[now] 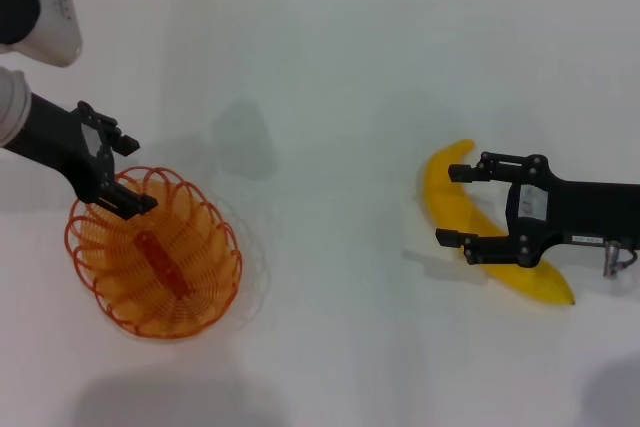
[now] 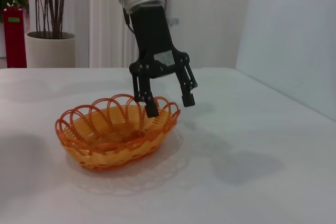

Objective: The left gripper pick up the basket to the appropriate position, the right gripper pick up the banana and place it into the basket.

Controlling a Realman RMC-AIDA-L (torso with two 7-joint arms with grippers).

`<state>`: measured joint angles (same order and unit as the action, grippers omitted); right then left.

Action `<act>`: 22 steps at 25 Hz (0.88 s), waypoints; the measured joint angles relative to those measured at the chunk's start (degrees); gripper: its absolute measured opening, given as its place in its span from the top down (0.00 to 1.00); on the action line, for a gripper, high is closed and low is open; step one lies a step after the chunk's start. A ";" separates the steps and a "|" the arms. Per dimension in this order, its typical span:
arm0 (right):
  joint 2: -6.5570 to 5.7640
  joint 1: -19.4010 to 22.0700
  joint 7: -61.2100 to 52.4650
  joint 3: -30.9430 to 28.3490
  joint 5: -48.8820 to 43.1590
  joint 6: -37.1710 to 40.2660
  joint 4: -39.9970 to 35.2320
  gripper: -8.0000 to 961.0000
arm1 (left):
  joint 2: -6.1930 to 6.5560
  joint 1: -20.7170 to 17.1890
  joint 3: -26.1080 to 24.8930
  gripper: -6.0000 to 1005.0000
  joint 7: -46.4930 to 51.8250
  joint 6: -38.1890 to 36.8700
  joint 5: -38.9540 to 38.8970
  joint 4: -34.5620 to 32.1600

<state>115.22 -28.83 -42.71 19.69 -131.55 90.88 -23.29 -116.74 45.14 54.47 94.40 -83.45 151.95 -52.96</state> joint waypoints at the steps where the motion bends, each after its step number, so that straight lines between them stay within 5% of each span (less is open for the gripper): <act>1: 0.00 0.00 0.00 0.00 0.00 0.00 0.00 0.21 | -0.03 0.17 0.00 0.26 0.03 0.16 0.20 0.23; 10: 0.00 0.00 -0.01 0.00 0.05 0.00 0.00 0.21 | -0.20 0.30 4.70 0.28 3.67 2.94 0.48 1.07; 16: 0.00 0.01 -0.61 -0.02 0.11 0.00 0.00 0.22 | -0.21 0.75 6.23 0.51 5.17 4.35 0.04 1.89; 22: -0.08 0.08 -0.70 -0.10 0.23 0.00 0.00 0.22 | -0.23 0.81 6.26 0.64 5.35 4.32 0.35 1.89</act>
<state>115.14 -28.75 -43.42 19.59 -131.32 90.88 -23.29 -116.97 45.95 60.72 99.75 -79.12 152.29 -51.06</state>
